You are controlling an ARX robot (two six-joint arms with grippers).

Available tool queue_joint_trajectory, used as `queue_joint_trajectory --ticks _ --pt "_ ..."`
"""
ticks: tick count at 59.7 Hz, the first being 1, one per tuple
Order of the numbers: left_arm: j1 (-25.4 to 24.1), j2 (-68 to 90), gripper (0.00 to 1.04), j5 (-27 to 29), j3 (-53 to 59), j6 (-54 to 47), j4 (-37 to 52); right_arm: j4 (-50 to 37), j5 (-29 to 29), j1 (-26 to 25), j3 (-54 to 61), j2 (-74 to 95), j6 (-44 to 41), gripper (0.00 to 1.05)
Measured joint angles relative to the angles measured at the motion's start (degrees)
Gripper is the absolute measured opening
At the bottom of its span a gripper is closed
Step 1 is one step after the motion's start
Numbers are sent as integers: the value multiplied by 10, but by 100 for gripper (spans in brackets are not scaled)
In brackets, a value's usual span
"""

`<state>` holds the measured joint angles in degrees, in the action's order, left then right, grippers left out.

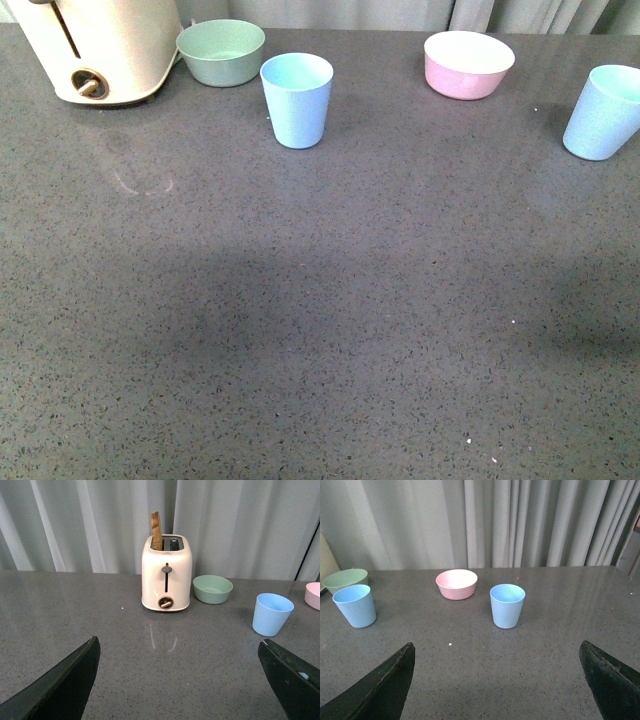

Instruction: Stack blue cups with both arms

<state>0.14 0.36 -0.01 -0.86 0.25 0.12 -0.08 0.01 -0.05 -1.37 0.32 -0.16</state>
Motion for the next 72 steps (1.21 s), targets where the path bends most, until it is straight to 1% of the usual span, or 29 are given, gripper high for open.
queue_joint_trajectory --ticks 44,46,49,51,52,54,59,65,67,72 --pt "0 0 96 0 0 0 0 0 0 0 0 0 0 96" --pt "2 20 96 3 -12 19 -36 0 0 0 0 0 0 96" --pt "9 86 96 3 -63 64 -148 0 0 0 0 0 0 96" --pt "12 142 96 1 -94 90 -200 0 0 0 0 0 0 96" --pt "14 178 96 -3 -112 104 -222 0 0 0 0 0 0 96" --pt "17 226 96 -7 -132 120 -232 0 0 0 0 0 0 96" --pt "24 325 96 -20 -174 141 -206 0 0 0 0 0 0 96" --pt "42 496 96 -24 -263 147 -126 0 0 0 0 0 0 96" --pt "49 549 96 -18 -296 145 -105 0 0 0 0 0 0 96" --pt "57 642 96 -20 -360 144 -88 0 0 0 0 0 0 96"
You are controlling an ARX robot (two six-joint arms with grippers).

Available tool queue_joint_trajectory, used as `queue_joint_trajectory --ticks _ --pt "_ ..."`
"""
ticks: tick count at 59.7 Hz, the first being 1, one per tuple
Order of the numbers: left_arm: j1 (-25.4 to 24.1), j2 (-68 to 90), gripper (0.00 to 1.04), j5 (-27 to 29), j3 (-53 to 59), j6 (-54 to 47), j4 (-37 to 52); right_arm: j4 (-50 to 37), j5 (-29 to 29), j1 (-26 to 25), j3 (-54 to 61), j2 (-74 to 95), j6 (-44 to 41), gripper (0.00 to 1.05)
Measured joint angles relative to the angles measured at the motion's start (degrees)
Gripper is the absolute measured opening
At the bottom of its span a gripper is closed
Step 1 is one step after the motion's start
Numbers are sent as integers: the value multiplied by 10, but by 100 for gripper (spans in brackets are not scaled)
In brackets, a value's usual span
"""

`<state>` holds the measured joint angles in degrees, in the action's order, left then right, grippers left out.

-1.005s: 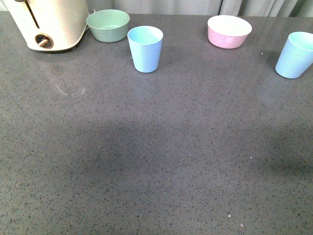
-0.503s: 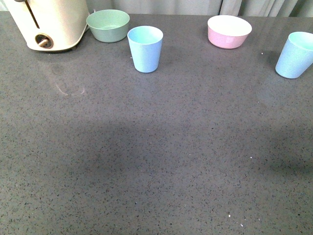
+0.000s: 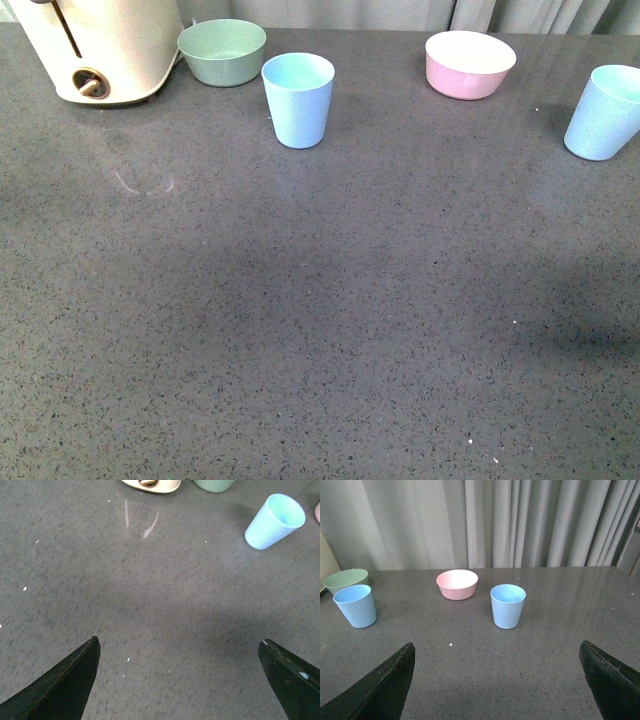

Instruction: Stack blue cups with both arms

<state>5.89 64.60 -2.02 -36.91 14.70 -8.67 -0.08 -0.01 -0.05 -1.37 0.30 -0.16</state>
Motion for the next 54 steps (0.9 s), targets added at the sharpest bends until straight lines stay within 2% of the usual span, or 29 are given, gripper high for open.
queue_joint_trajectory --ticks 12,27,39,54 --pt "23 236 96 29 -205 12 -20 0 0 0 0 0 0 96" --pt "67 400 96 60 -391 33 -80 0 0 0 0 0 0 96" --pt "101 489 96 85 -485 51 -119 0 0 0 0 0 0 96" --pt "127 548 96 97 -542 69 -147 0 0 0 0 0 0 96"
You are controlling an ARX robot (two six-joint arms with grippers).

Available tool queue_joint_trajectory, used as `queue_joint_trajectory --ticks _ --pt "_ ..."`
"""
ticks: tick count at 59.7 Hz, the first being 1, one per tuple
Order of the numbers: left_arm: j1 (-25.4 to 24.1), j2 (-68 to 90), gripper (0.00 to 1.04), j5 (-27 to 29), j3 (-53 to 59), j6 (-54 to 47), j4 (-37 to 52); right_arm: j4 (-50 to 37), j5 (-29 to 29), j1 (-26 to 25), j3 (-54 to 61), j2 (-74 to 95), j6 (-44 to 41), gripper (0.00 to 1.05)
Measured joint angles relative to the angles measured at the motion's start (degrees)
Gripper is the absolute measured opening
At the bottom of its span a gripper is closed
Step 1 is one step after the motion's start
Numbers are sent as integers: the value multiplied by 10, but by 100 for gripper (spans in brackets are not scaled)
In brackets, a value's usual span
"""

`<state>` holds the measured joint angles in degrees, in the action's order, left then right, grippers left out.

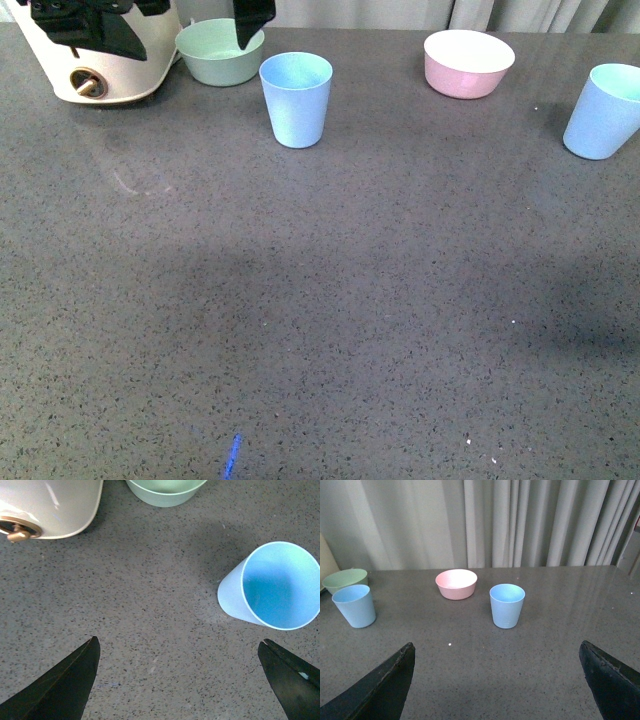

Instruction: Stack blue cups with both arms

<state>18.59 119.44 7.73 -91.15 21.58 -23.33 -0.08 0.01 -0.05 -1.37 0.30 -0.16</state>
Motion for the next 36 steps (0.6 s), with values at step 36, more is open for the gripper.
queue_joint_trajectory --ticks 36 --pt "41 114 96 18 -153 37 -71 0 0 0 0 0 0 96"
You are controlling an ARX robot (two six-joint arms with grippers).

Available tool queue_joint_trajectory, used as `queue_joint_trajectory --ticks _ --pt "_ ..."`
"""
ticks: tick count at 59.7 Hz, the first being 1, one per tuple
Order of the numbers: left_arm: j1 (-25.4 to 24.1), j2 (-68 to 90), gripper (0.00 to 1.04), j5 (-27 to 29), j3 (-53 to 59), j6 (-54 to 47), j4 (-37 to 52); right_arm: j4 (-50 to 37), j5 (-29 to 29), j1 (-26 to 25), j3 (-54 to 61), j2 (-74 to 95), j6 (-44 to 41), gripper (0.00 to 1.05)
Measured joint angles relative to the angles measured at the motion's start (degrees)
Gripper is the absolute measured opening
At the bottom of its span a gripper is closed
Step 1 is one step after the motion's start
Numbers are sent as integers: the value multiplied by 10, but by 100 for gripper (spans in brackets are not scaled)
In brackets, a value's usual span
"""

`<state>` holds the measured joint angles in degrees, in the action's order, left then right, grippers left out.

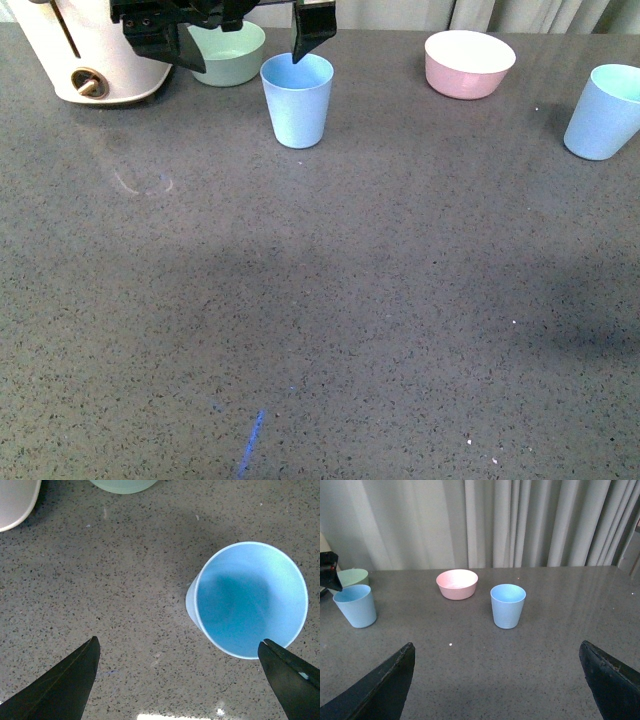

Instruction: Stack blue cups with both arms

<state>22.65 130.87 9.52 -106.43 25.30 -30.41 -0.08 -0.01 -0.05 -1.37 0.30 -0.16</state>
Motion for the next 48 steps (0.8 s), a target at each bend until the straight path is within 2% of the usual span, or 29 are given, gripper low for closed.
queue_joint_trajectory --ticks 32,33,37,41,48 --pt "11 110 96 12 -150 8 -82 0 0 0 0 0 0 96" --pt "12 112 95 12 -155 7 -84 0 0 0 0 0 0 96" --pt "12 129 79 12 -188 11 -101 0 0 0 0 0 0 96" --pt "13 137 70 11 -206 14 -111 0 0 0 0 0 0 96" --pt "17 157 45 5 -243 25 -136 0 0 0 0 0 0 96"
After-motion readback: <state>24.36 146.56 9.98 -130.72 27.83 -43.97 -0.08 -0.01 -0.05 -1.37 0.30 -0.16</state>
